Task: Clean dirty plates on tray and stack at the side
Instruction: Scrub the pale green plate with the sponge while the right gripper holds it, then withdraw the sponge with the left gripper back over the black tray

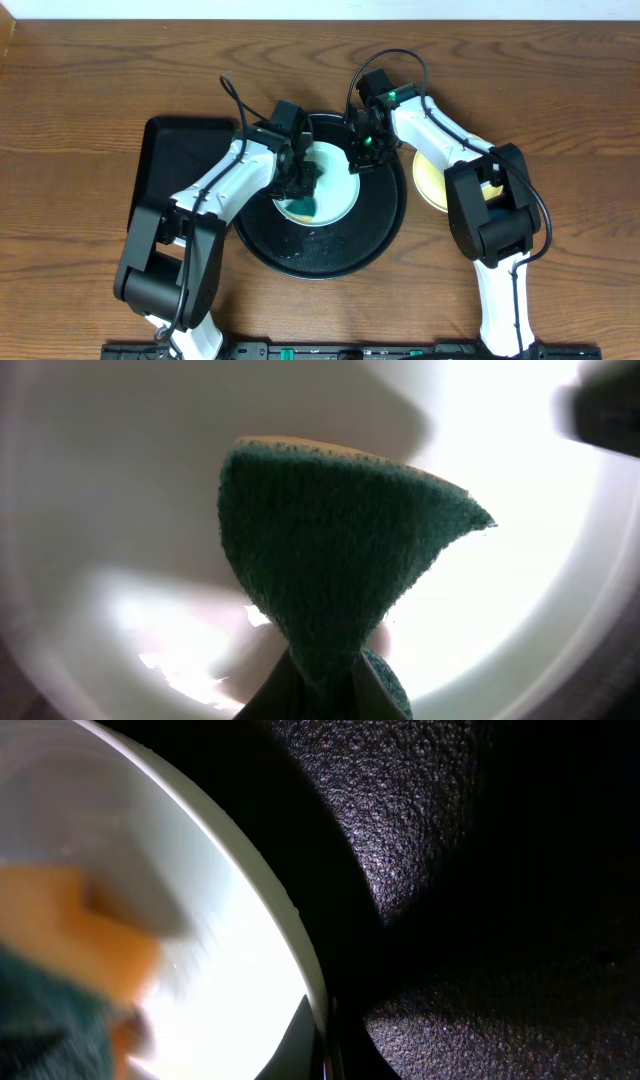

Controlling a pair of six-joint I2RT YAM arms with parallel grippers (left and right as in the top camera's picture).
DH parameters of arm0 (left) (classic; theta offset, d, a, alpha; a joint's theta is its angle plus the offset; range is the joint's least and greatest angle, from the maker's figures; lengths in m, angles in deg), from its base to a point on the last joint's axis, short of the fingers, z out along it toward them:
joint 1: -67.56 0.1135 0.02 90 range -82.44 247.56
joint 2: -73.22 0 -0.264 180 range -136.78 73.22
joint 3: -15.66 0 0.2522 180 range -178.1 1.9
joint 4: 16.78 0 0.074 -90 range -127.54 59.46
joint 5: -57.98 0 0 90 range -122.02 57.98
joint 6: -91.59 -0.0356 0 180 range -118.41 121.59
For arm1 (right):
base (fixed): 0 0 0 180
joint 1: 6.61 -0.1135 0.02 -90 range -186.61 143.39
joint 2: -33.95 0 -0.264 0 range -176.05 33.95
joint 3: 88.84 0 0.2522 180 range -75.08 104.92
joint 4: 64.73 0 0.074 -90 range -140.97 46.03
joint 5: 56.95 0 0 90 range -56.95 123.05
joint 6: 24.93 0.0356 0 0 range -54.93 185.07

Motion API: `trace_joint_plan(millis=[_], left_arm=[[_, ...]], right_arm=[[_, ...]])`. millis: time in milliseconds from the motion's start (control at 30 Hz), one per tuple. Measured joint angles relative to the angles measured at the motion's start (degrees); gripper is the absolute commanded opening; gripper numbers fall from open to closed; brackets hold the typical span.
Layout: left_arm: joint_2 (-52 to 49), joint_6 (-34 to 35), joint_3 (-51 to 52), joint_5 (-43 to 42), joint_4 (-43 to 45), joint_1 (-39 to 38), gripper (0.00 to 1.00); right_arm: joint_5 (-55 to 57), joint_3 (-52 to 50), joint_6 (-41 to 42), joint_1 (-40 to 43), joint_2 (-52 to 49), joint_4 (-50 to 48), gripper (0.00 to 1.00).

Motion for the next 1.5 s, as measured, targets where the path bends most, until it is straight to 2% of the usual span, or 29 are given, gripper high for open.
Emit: trace_joint_plan(millis=[100, 233, 400, 467, 600, 767, 967, 1100, 1267, 1500], left_arm=[[0.00, -1.14, 0.00, -2.97, 2.80, -0.15, 0.07], [0.00, -1.49, 0.02, -1.77, 7.13, -0.13, 0.07], [0.00, -0.42, 0.02, 7.78, 9.64, -0.13, 0.08], [0.00, 1.29, 0.00, 12.85, 8.76, -0.11, 0.07], [0.00, 4.92, 0.02, 17.42, 4.48, -0.13, 0.07], [0.00, 7.06, 0.02, 15.67, 1.88, -0.52, 0.07], [0.00, 3.41, 0.02, 5.62, 1.73, -2.21, 0.07], [0.00, 1.97, 0.02, 2.82, 4.04, -2.80, 0.07], [0.00, 4.68, -1.53, 6.03, 1.79, 0.42, 0.07], [2.01, 6.62, -12.46, 12.39, -7.28, 10.23, 0.07]], right_arm=[[-0.02, 0.00, 0.00, 0.00, 0.00, 0.02, 0.01], [0.00, 0.00, 0.00, 0.00, 0.00, 0.04, 0.01], [-0.02, 0.00, 0.00, 0.00, 0.00, 0.07, 0.01], [-0.02, 0.00, 0.00, 0.00, 0.00, 0.07, 0.01], [-0.02, 0.00, 0.02, 0.00, 0.00, 0.07, 0.01], [-0.02, 0.00, 0.00, 0.00, 0.00, 0.02, 0.01], [-0.02, 0.00, 0.02, 0.00, 0.00, 0.04, 0.01], [-0.02, 0.00, 0.00, 0.00, 0.00, 0.04, 0.01], [-0.02, 0.00, 0.00, 0.00, 0.00, 0.04, 0.01], [-0.02, 0.00, -0.02, 0.00, 0.00, 0.07, 0.01]])
